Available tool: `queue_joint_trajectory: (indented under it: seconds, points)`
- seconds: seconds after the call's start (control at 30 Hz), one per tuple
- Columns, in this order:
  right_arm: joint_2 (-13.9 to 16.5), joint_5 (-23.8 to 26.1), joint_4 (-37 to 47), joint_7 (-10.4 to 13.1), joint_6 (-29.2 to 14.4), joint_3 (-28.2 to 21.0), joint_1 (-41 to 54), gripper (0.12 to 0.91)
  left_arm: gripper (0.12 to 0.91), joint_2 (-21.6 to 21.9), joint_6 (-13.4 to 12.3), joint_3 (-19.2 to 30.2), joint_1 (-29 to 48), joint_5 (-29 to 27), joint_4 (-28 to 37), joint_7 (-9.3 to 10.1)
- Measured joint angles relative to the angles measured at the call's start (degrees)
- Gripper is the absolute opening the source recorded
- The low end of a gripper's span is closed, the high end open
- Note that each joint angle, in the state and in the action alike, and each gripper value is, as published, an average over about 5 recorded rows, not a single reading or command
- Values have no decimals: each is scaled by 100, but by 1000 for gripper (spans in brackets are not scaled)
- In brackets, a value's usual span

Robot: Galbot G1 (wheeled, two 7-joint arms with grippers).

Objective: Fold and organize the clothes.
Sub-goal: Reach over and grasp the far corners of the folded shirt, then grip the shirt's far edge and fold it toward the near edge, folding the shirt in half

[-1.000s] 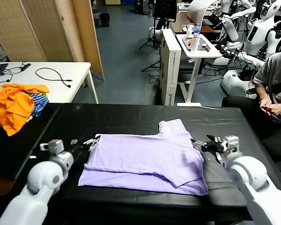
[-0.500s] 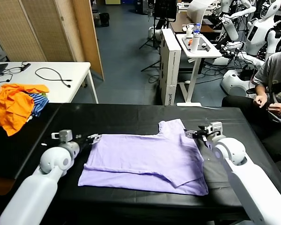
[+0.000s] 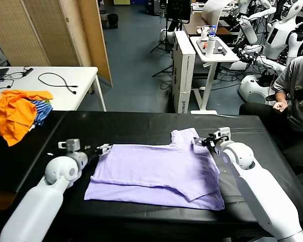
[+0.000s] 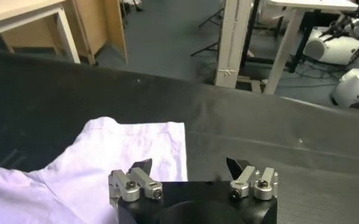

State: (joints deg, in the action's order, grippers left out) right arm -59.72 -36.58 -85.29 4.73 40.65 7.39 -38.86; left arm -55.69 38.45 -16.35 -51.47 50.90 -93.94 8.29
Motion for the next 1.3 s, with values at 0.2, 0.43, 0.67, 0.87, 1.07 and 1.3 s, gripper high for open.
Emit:
queue_joint_trajectory:
  seconds: [0.2, 0.43, 0.67, 0.87, 1.07, 1.3]
  points:
    - [-105, 28, 143, 1, 67, -42, 37, 730, 887, -5, -9, 4, -55, -59, 4, -13]
    - [-136, 64, 148, -34, 70, -54, -7, 538, 763, -2, -35, 9, -64, -87, 26, -37]
    - [-148, 83, 107, -42, 71, -44, -71, 354, 510, -26, -55, 31, 13, -33, 72, -53]
    - [-138, 141, 55, -79, 43, 16, -146, 191, 251, -43, -73, 50, 7, -29, 57, -77]
    - [-144, 274, 33, -203, -298, 115, -235, 139, 147, -47, -121, 51, -21, -34, 2, -80]
    - [-99, 96, -176, -208, -676, 255, -361, 139, 147, -97, -185, -37, -129, -35, -169, -82]
